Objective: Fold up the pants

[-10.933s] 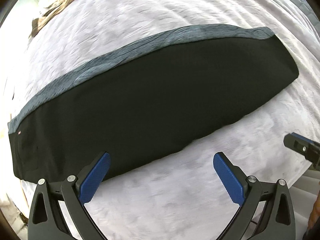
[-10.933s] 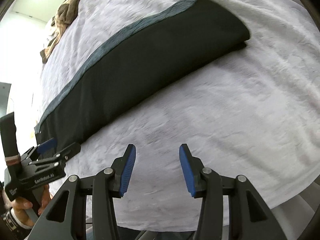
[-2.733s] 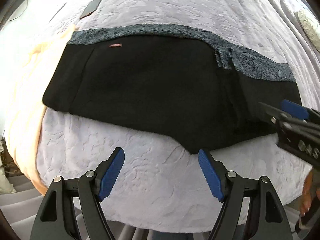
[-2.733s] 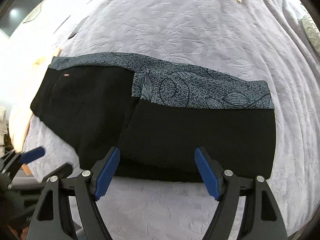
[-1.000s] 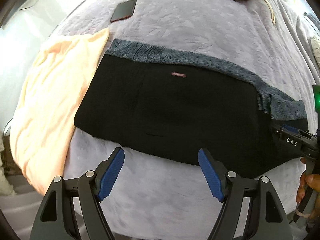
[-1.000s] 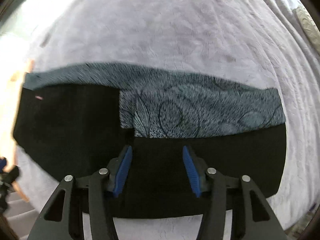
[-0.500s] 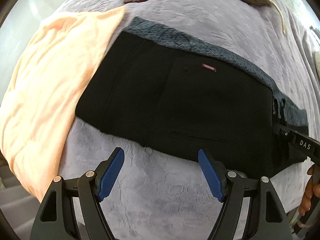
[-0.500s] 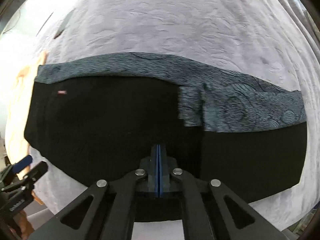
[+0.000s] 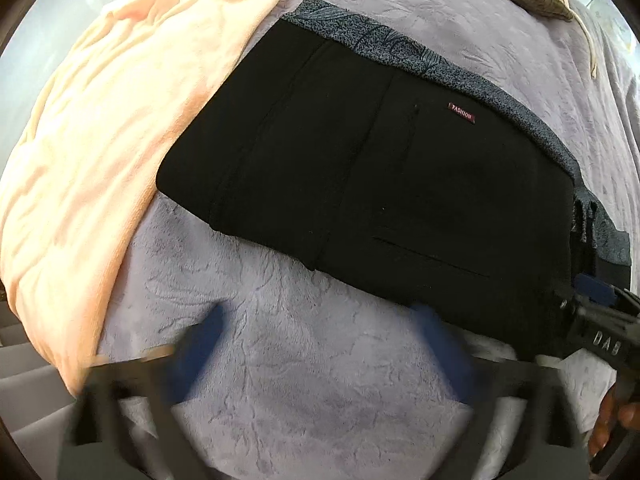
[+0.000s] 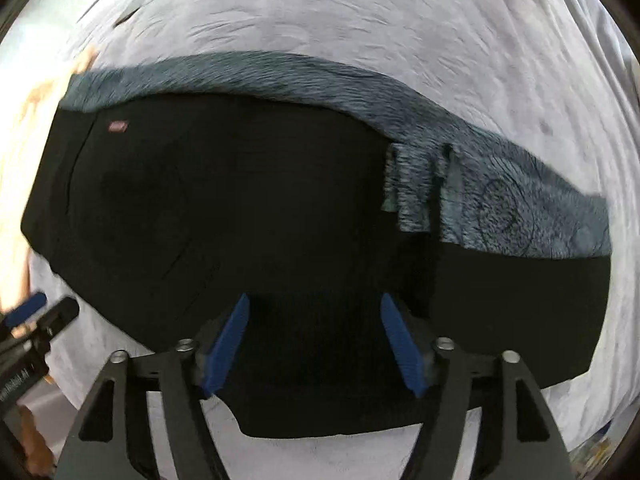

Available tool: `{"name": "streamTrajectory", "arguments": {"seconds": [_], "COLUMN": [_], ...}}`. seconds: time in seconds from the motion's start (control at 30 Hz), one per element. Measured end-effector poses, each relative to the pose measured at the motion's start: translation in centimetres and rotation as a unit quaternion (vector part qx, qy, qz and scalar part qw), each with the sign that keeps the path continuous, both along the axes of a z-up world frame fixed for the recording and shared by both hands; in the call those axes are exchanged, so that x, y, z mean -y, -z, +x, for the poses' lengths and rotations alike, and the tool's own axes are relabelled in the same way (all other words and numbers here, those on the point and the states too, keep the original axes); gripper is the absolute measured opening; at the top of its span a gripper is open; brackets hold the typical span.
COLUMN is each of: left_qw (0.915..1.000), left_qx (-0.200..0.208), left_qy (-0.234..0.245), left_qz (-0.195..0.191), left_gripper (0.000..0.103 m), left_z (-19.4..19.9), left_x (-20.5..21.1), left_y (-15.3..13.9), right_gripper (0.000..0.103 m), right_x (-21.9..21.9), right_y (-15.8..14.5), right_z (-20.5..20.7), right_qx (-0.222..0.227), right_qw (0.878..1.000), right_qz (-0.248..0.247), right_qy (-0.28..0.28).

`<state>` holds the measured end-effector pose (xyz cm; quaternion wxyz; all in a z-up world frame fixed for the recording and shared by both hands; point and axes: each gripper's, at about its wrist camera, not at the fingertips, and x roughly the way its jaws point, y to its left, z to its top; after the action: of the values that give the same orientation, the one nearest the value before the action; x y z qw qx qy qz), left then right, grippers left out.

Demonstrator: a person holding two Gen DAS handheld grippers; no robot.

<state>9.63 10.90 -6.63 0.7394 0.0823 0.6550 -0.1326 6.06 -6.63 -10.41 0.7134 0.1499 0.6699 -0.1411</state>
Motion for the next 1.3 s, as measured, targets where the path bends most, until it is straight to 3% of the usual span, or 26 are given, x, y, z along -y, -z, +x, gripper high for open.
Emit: {"name": "streamTrajectory", "arguments": {"seconds": [0.57,0.7,0.8,0.87,0.9,0.97,1.17,1.3], "left_qw": [0.9986,0.9958,0.9872,0.9744,0.9639,0.9537,0.9339,0.9367], "left_qx": [-0.027,-0.043,-0.055,-0.049,-0.046,-0.052,-0.074,-0.071], "left_qy": [-0.038,-0.058,-0.082,-0.095,-0.102,-0.112,-0.147,-0.139], "left_qz": [-0.024,-0.057,-0.125,-0.198,-0.241,-0.274,-0.317,-0.313], "left_gripper": [0.103,0.103,0.103,0.103,0.103,0.103,0.103,0.103], "left_z": [2.9,4.0,5.4,5.9,6.2,6.8,7.2,8.3], "left_x": [-4.0,-5.0,-6.3,-7.4,-8.0,-8.7,-9.8,-9.9], "left_y": [3.0,3.9,4.2,3.8,3.7,4.2,7.5,7.6], "right_gripper": [0.087,0.09,0.09,0.09,0.09,0.091,0.092,0.092], "right_x": [-3.1,-4.1,-4.3,-4.4,-4.5,-4.5,-4.4,-4.4], "right_y": [0.9,1.3,1.5,1.5,1.5,1.6,1.6,1.8], "right_z": [0.3,0.4,0.4,0.4,0.4,0.4,0.4,0.5], "right_qx": [-0.006,-0.005,-0.005,-0.005,-0.005,-0.005,-0.006,-0.004], "right_qw": [1.0,1.0,1.0,1.0,1.0,1.0,1.0,1.0], "right_qz": [-0.004,-0.002,-0.003,0.0,0.0,0.002,0.003,0.004], "right_qy": [-0.016,-0.017,-0.02,-0.022,-0.023,-0.025,-0.027,-0.028]}}
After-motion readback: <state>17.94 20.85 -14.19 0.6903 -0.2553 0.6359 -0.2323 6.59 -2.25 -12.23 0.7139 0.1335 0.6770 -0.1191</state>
